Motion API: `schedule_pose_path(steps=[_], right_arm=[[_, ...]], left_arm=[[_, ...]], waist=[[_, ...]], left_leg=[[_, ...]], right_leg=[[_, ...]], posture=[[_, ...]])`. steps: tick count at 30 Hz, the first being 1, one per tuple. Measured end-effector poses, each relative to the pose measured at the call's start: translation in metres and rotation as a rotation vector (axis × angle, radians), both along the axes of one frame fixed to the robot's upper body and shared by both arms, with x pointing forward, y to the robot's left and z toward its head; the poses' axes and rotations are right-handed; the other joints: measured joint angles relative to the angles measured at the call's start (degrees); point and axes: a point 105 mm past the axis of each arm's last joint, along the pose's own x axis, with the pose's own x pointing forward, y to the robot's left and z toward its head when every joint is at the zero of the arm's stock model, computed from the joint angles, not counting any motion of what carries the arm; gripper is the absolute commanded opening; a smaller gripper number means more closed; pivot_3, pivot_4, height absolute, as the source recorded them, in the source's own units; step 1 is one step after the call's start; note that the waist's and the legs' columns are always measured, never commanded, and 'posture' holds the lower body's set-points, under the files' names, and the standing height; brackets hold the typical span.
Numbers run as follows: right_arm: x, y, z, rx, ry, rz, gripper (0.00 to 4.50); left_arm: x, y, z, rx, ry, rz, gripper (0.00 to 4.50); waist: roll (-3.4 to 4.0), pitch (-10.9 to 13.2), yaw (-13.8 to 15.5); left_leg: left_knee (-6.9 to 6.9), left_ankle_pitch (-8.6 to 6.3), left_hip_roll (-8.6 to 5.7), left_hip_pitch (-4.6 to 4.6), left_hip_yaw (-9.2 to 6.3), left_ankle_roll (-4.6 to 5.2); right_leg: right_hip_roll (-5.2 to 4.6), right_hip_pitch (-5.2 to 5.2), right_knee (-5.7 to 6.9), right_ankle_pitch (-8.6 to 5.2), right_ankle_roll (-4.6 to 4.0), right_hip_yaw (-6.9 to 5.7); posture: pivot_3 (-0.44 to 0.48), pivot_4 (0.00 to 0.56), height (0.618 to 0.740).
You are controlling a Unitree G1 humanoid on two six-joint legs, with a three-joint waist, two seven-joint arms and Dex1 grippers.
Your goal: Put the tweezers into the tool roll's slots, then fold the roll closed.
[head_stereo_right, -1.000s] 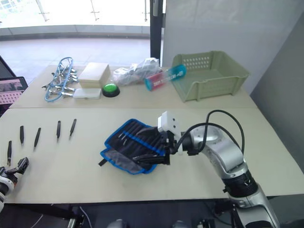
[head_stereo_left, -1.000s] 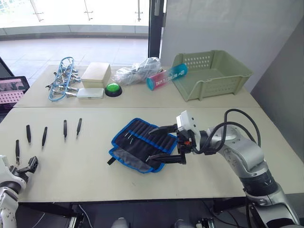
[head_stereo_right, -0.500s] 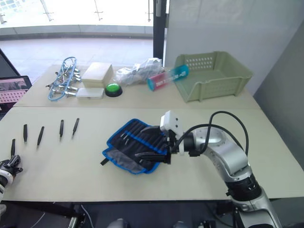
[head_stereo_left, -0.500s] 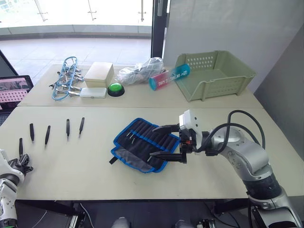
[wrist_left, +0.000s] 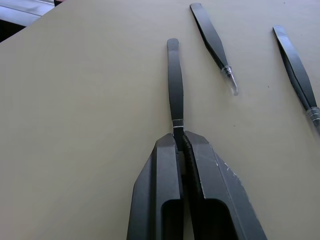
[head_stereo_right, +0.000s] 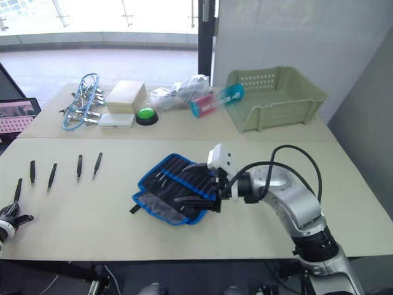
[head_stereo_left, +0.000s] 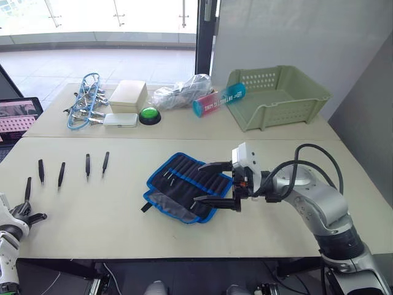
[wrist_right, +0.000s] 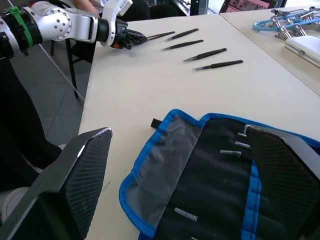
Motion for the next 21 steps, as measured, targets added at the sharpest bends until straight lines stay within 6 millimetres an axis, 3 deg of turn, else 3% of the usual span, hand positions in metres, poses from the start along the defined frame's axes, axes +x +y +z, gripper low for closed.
schedule_pose_path(steps=[2, 7, 11, 15, 21], right_arm=[[0.004, -0.003, -0.005, 0.009, 0.015, -0.035, 3.31], [0.013, -0.013, -0.026, 0.011, 0.057, -0.131, 1.59], [0.019, -0.016, -0.036, 0.014, 0.05, -0.195, 0.25], [0.036, -0.02, -0.061, 0.002, 0.06, -0.332, 0.08], [0.05, -0.023, -0.076, -0.012, 0.031, -0.397, 0.08]], left_arm=[[-0.004, -0.003, 0.007, 0.013, -0.027, -0.01, 0.0], [-0.016, -0.017, 0.047, 0.1, -0.109, -0.075, 0.0], [-0.018, -0.043, 0.066, 0.114, -0.12, -0.196, 0.0], [-0.008, -0.109, 0.082, 0.087, -0.095, -0.516, 0.0], [0.012, -0.19, 0.079, -0.006, -0.011, -0.856, 0.0]], waist=[[-0.07, 0.0, -0.2], [-0.24, 0.0, -0.4], [-0.26, 0.0, -0.5], [-0.23, 0.0, -0.3], [-0.17, 0.1, -0.3]], left_leg=[[-0.03, 0.0, 0.0, -0.01, 0.0, 0.0], [-0.08, 0.01, 0.01, 0.0, 0.0, -0.01], [-0.09, 0.0, 0.01, 0.01, -0.01, -0.01], [-0.08, 0.01, 0.01, 0.0, -0.01, -0.01], [-0.07, 0.02, 0.0, 0.02, -0.01, -0.03]], right_leg=[[0.0, -0.02, 0.0, 0.0, 0.0, 0.0], [0.0, -0.02, -0.05, 0.0, 0.0, 0.0], [0.0, -0.01, -0.05, 0.0, 0.0, 0.01], [0.0, 0.0, -0.06, 0.0, 0.0, 0.04], [0.0, 0.01, -0.06, 0.0, 0.0, 0.06]], posture=[[0.0, 0.15, 0.716], [0.0, 0.15, 0.716], [0.0, 0.15, 0.716], [0.0, 0.15, 0.716], [0.0, 0.15, 0.716]])
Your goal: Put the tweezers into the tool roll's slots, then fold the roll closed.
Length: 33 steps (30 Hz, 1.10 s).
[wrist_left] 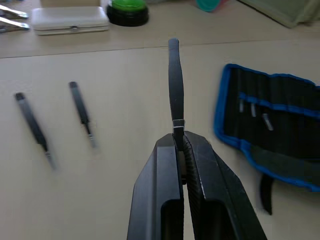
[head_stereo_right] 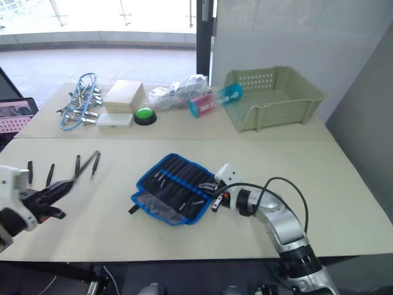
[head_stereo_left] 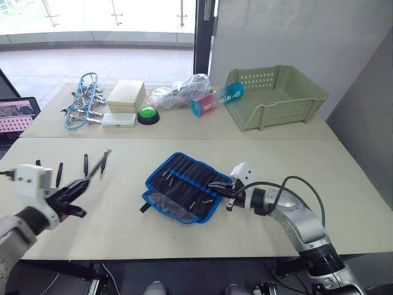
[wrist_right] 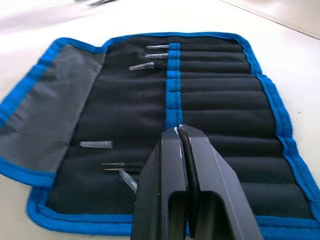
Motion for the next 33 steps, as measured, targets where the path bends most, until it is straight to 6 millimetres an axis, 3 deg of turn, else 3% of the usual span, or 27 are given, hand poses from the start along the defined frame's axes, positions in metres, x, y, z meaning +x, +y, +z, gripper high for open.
schedule_pose_path(steps=[4, 9, 13, 21, 33], right_arm=[[0.01, -0.007, -0.016, -0.032, 0.025, -0.044, 0.08], [0.016, -0.01, -0.019, -0.04, 0.028, -0.049, 0.08], [0.018, -0.011, -0.02, -0.045, 0.028, -0.052, 0.08], [0.017, -0.011, -0.022, -0.051, 0.028, -0.073, 0.08], [0.012, -0.014, -0.022, -0.067, 0.038, -0.113, 0.08]], left_arm=[[0.01, -0.033, -0.007, 0.003, 0.085, -0.113, 0.0], [0.012, -0.06, -0.023, 0.04, 0.219, -0.207, 0.0], [0.009, -0.068, -0.034, 0.086, 0.324, -0.24, 0.0], [0.02, -0.075, -0.036, 0.133, 0.407, -0.256, 0.0], [0.034, -0.09, -0.042, 0.138, 0.416, -0.284, 0.0]], waist=[[0.01, 0.0, -0.3], [0.01, 0.0, -0.5], [0.01, 0.0, -0.6], [0.0, 0.0, -0.6], [0.0, 0.0, 0.2]], left_leg=[[-0.01, 0.01, 0.0, -0.01, 0.0, -0.02], [-0.01, 0.03, 0.0, 0.0, 0.0, -0.04], [-0.01, 0.03, 0.0, 0.02, 0.0, -0.05], [0.02, 0.04, -0.01, 0.07, 0.0, -0.06], [0.13, 0.04, -0.01, 0.07, 0.0, -0.06]], right_leg=[[0.0, -0.01, 0.01, 0.0, 0.0, 0.0], [0.0, 0.0, 0.01, 0.0, 0.0, 0.0], [0.0, 0.01, 0.01, 0.0, 0.0, 0.0], [0.0, 0.06, 0.04, 0.0, 0.0, 0.02], [0.0, 0.12, 0.03, 0.0, 0.0, 0.02]], posture=[[0.0, 0.15, 0.716], [0.0, 0.15, 0.716], [0.0, 0.15, 0.716], [0.0, 0.15, 0.716], [0.0, 0.15, 0.716]])
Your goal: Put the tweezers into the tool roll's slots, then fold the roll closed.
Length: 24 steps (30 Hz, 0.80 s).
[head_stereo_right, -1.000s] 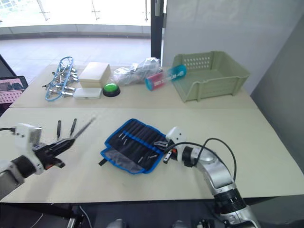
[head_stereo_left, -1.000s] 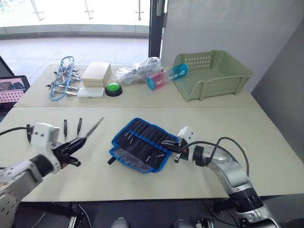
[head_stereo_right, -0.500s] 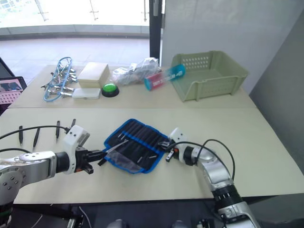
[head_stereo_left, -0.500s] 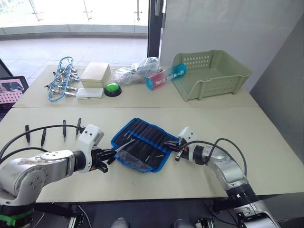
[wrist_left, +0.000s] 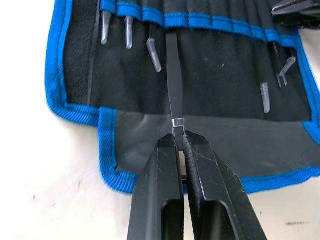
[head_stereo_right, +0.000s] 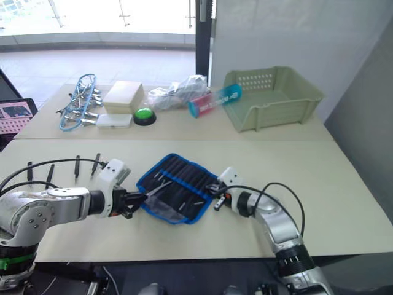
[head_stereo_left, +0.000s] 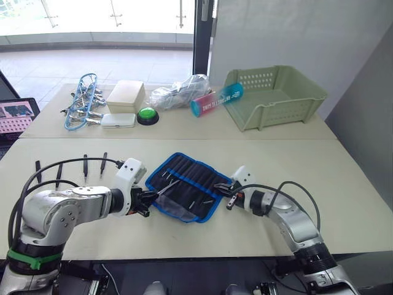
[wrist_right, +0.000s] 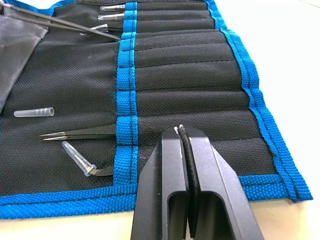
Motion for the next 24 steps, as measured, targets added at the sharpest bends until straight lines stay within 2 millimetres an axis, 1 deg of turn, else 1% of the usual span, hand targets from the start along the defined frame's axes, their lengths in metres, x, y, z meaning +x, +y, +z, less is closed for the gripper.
schedule_pose_path(steps=[5, 9, 14, 20, 24], right_arm=[[-0.001, 0.0, 0.0, -0.005, 0.005, -0.007, 0.08], [-0.002, -0.001, -0.001, -0.012, 0.024, -0.014, 0.08], [-0.002, 0.0, -0.002, -0.022, 0.035, -0.023, 0.08], [-0.002, 0.001, -0.004, -0.032, 0.052, -0.05, 0.08], [-0.001, 0.001, -0.004, -0.034, 0.058, -0.062, 0.08]], left_arm=[[0.006, -0.008, -0.001, -0.002, -0.006, -0.006, 0.0], [0.016, -0.018, -0.002, 0.006, -0.019, -0.015, 0.0], [0.032, -0.029, -0.003, 0.001, -0.039, -0.021, 0.0], [0.048, -0.039, -0.009, 0.006, -0.065, -0.051, 0.0], [0.064, -0.05, -0.015, -0.009, -0.086, -0.071, 0.0]], waist=[[-0.01, 0.0, 0.2], [-0.02, 0.0, 0.2], [-0.03, 0.0, 0.2], [-0.03, -0.1, 0.2], [-0.02, -0.1, 0.2]], left_leg=[[0.02, 0.0, 0.0, 0.0, 0.0, 0.0], [0.07, 0.0, -0.01, 0.03, -0.01, 0.0], [0.09, 0.0, -0.01, 0.06, -0.02, 0.0], [0.11, 0.0, -0.01, 0.09, -0.01, 0.0], [0.16, -0.01, -0.02, 0.17, -0.02, 0.01]], right_leg=[[0.0, 0.02, 0.0, 0.0, 0.0, 0.0], [0.0, 0.08, 0.0, 0.0, 0.0, 0.0], [0.0, 0.11, 0.02, 0.0, 0.0, -0.01], [0.0, 0.14, 0.03, 0.0, 0.0, -0.01], [0.0, 0.28, 0.03, 0.0, 0.0, -0.02]], posture=[[0.0, 0.15, 0.716], [0.0, 0.15, 0.716], [0.0, 0.15, 0.716], [0.0, 0.15, 0.716], [0.0, 0.15, 0.716]])
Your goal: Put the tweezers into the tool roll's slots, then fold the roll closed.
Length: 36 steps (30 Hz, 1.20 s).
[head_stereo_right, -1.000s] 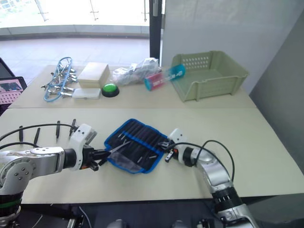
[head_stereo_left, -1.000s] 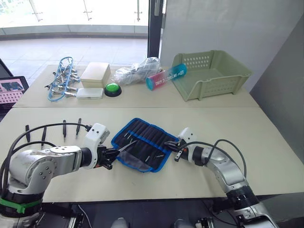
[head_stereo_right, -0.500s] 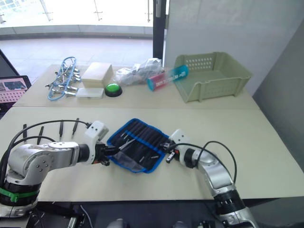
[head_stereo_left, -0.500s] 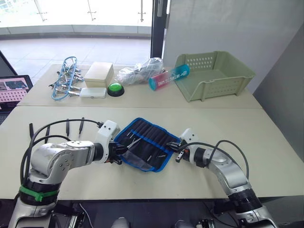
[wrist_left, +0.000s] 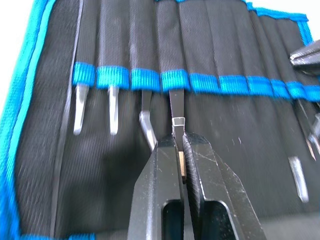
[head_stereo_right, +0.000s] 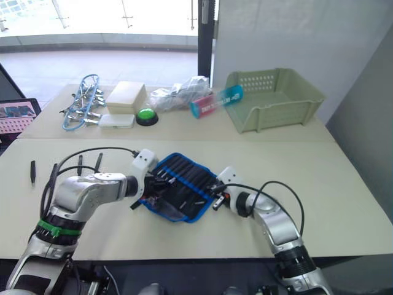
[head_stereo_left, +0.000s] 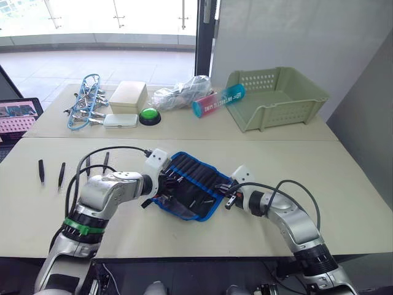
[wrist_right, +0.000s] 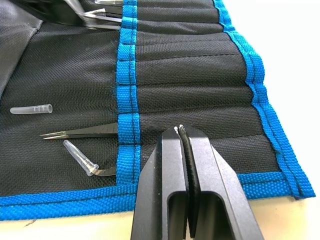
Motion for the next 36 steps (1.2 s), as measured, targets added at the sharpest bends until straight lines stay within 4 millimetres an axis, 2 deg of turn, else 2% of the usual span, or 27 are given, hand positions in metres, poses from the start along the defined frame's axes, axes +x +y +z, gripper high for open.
schedule_pose_path(steps=[5, 11, 19, 24, 25, 31, 36], right_arm=[[-0.001, 0.0, 0.002, -0.002, -0.001, -0.012, 0.08], [-0.002, 0.001, 0.0, -0.002, 0.005, -0.012, 0.08], [-0.002, 0.007, -0.001, 0.002, 0.008, -0.009, 0.0], [-0.002, 0.009, -0.001, 0.002, 0.008, -0.005, 0.0], [-0.002, 0.009, -0.001, 0.002, 0.008, -0.006, 0.0], [0.0, 0.01, -0.001, 0.004, 0.007, -0.003, 0.0], [-0.001, 0.01, -0.001, 0.003, 0.008, -0.001, 0.0]], left_arm=[[0.015, -0.008, -0.006, -0.007, -0.018, -0.02, 0.0], [0.018, -0.01, -0.008, 0.002, -0.033, -0.04, 0.0], [0.009, -0.002, -0.004, -0.003, -0.047, -0.052, 2.61], [-0.002, 0.033, 0.015, -0.007, -0.082, 0.008, 4.28], [-0.004, 0.041, 0.02, -0.014, -0.09, 0.024, 4.48], [-0.033, 0.074, 0.037, -0.118, -0.171, 0.072, 4.48], [-0.066, 0.143, 0.038, -0.097, -0.304, 0.275, 4.48]], waist=[[0.02, 0.0, 0.2], [0.03, 0.0, 0.4], [0.03, 0.0, -0.4], [0.04, 0.0, -0.8], [0.04, 0.0, -0.7], [0.05, 0.0, -1.1], [0.06, 0.0, -1.4]], left_leg=[[0.01, -0.02, -0.01, 0.17, -0.04, 0.03], [0.01, -0.07, -0.01, 0.44, -0.05, 0.12], [-0.06, -0.07, -0.01, 0.44, -0.05, 0.12], [-0.21, -0.07, 0.0, 0.44, -0.05, 0.12], [-0.22, -0.07, 0.0, 0.44, -0.05, 0.12], [-0.31, -0.08, 0.0, 0.48, -0.04, 0.12], [-0.41, -0.1, 0.0, 0.49, -0.04, 0.16]], right_leg=[[0.0, 0.27, -0.07, 0.0, 0.0, -0.05], [0.0, 0.58, -0.12, -0.01, 0.01, -0.06], [0.0, 0.52, -0.1, -0.01, 0.01, -0.05], [0.0, 0.5, -0.11, -0.01, 0.02, -0.05], [0.0, 0.51, -0.11, -0.01, 0.02, -0.05], [0.0, 0.49, -0.18, -0.01, 0.01, -0.04], [-0.01, 0.49, -0.2, -0.01, 0.01, -0.04]], posture=[[0.0, 0.15, 0.716], [0.0, 0.15, 0.716], [0.0, 0.15, 0.716], [0.0, 0.15, 0.716], [0.0, 0.15, 0.716], [0.0, 0.15, 0.716], [0.0, 0.15, 0.716]])
